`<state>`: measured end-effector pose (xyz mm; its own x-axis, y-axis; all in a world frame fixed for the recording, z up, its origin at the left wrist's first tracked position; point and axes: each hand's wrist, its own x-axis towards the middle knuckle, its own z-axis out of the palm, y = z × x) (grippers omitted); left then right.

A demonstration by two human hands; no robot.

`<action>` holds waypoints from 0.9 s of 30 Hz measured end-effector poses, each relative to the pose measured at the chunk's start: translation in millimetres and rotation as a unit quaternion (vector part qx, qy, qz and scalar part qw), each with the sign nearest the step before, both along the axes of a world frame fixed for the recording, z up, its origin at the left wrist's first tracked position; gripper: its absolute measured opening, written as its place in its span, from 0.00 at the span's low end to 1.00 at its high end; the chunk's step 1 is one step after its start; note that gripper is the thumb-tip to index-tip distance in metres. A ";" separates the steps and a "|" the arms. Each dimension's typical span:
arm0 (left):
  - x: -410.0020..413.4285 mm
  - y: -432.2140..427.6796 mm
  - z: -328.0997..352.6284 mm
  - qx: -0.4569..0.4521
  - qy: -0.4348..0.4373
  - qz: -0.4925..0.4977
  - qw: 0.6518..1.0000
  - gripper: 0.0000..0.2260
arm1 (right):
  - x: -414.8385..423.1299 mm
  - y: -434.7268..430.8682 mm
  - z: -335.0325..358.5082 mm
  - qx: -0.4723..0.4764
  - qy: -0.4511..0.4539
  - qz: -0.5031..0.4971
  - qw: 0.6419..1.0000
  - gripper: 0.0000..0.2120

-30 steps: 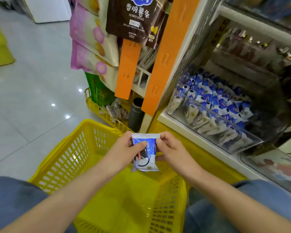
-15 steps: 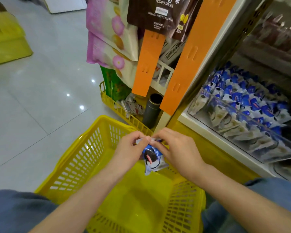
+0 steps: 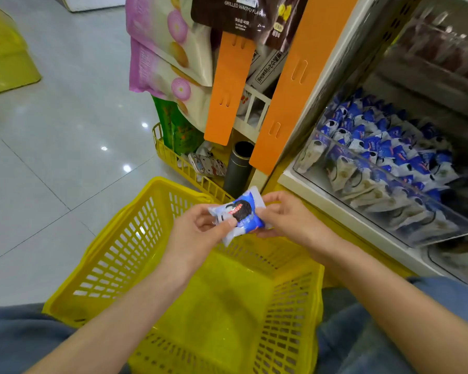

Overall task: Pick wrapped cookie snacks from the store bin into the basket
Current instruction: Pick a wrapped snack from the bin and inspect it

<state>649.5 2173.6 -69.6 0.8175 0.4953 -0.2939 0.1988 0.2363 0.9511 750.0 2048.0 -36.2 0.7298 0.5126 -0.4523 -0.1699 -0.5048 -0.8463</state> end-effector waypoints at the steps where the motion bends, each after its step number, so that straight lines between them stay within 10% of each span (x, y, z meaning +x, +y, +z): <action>1: 0.2 2.3 -0.4 0.002 -0.006 0.016 1.000 0.08 | 0.6 -3.9 -0.2 -0.024 0.016 0.043 0.999 0.11; 10: -3.3 -1.2 3.3 -0.007 -0.040 -0.028 0.999 0.07 | -8.2 -11.2 -4.8 -0.094 -0.017 0.222 0.970 0.16; 27: -6.4 -7.2 10.4 0.011 -0.054 -0.055 0.997 0.06 | -17.1 -11.5 -8.4 0.029 -0.217 0.125 0.968 0.06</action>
